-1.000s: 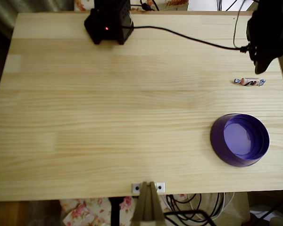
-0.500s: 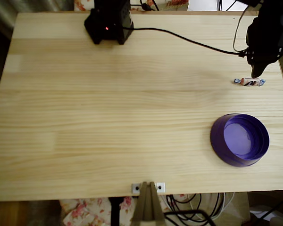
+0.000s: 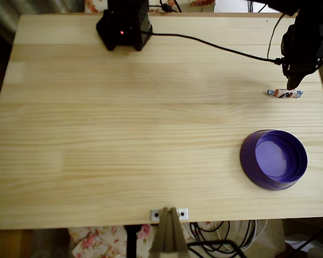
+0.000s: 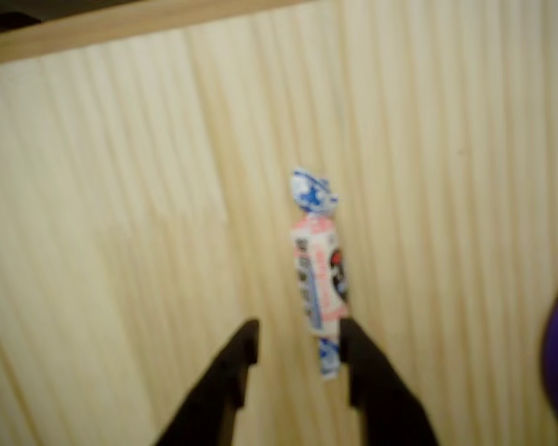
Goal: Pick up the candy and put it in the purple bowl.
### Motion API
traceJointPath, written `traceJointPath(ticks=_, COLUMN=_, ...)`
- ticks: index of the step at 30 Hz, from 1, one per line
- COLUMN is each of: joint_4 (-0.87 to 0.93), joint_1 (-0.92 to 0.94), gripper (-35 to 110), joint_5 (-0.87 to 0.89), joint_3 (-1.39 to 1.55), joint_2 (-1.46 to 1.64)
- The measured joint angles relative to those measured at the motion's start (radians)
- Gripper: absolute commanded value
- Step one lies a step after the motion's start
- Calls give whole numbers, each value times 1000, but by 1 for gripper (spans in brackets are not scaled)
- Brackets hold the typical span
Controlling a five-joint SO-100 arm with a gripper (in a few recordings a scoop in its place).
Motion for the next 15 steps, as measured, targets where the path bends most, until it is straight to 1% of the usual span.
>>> traceJointPath(ticks=15, joint_4=-35, joint_1=21, gripper=14, joint_5=6, joint_3=0, joint_2=-48)
